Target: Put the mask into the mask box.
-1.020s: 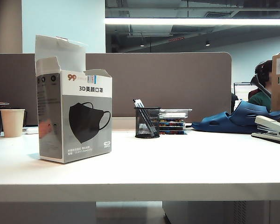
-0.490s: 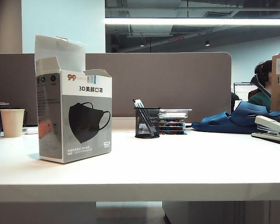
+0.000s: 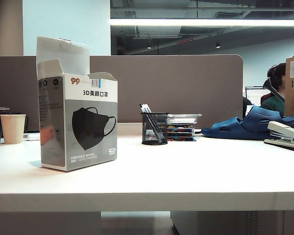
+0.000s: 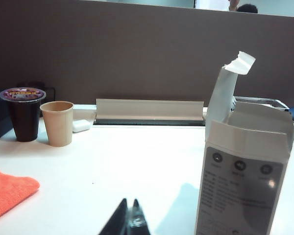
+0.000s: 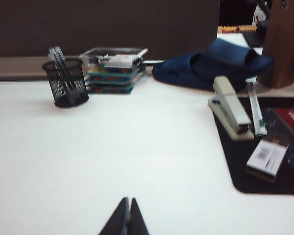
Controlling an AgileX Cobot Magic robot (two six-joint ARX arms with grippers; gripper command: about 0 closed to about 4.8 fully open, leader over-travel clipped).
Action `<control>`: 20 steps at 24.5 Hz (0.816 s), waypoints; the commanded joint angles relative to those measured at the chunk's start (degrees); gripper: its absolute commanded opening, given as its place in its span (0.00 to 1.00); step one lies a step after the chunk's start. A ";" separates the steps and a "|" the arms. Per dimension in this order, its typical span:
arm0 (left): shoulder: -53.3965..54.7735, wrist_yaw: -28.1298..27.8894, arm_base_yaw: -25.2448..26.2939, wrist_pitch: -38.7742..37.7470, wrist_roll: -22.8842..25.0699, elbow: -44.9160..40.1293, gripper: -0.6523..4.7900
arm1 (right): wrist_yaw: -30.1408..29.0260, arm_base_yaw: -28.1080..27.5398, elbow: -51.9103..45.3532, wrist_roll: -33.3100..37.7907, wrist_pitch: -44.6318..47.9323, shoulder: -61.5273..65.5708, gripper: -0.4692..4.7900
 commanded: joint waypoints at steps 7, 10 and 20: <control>0.00 -0.15 0.04 4.11 -0.17 -2.08 0.11 | 0.76 0.00 -3.91 -0.70 5.73 -0.39 0.07; 0.00 -0.11 0.04 3.87 -0.13 -2.08 0.11 | 0.72 -0.02 -3.89 -0.66 5.70 -0.39 0.07; 0.00 0.04 0.04 1.62 -0.13 -2.08 0.11 | 0.50 -0.02 -3.89 -0.63 5.62 -0.39 0.07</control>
